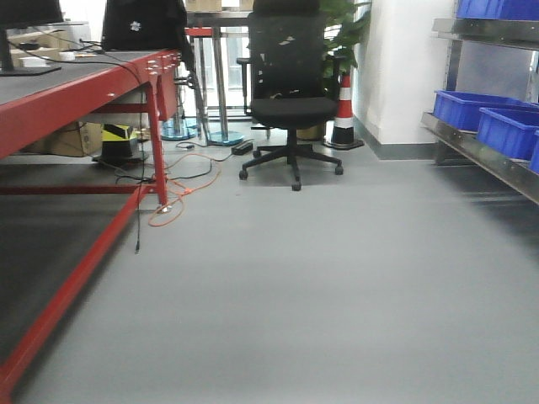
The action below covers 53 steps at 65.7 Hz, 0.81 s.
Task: Stack two boxes on right shelf middle
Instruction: 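Drive the base across the room holding the boxes in both grippers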
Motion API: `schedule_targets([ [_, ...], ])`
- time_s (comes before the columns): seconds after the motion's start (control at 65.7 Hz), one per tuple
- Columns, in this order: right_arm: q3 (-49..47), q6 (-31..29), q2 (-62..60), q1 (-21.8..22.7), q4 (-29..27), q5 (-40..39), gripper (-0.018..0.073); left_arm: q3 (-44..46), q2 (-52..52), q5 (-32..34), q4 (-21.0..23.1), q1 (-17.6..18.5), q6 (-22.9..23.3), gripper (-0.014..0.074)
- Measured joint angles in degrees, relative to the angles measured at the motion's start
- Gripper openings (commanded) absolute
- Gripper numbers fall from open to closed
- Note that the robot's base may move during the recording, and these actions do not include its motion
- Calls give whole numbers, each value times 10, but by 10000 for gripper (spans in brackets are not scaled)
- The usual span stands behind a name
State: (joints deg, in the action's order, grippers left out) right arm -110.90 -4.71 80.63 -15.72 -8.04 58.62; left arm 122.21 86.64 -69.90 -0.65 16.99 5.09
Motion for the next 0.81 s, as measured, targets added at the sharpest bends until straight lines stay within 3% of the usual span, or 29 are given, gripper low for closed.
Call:
schedule_targets([
  [0.807, 0, 0, 0, 0, 0, -3, -154, 0, 0, 0, 0, 0, 0, -111],
])
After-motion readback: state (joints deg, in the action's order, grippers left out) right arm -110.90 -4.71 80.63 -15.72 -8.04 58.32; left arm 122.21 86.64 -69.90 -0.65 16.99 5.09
